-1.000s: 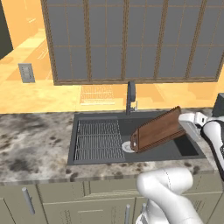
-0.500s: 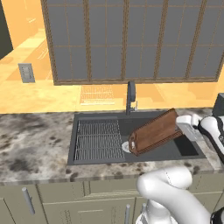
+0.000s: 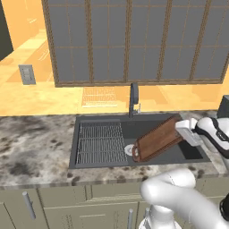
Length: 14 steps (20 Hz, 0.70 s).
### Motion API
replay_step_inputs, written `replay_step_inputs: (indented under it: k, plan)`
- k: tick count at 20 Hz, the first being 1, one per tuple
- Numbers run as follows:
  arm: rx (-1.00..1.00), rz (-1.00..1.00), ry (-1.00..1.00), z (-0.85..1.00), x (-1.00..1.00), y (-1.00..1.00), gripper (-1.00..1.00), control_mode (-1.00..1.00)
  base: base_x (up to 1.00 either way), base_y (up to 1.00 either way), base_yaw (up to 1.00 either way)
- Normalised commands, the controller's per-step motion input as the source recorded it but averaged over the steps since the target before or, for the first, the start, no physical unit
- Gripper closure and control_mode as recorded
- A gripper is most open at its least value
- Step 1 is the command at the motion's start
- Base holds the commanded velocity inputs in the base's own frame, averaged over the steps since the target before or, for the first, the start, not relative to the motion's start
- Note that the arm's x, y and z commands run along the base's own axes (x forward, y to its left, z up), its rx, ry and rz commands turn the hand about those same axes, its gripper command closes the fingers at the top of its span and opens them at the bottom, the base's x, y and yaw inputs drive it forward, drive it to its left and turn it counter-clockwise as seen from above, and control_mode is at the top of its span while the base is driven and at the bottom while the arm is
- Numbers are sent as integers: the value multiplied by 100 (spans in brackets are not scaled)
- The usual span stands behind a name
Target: Move the cutting board and knife to the sink. Then move spray from the cabinet to the counter.
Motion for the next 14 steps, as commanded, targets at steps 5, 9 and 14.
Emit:
replay_step_inputs:
  k: [5,9,14]
  plan:
    - [-1,0,1,-22,40,0,100,-100,0,0,0]
    - [-1,0,0,-26,34,1,100,-100,0,0,0]
    - [0,0,0,-25,25,8,100,-100,0,0,0]
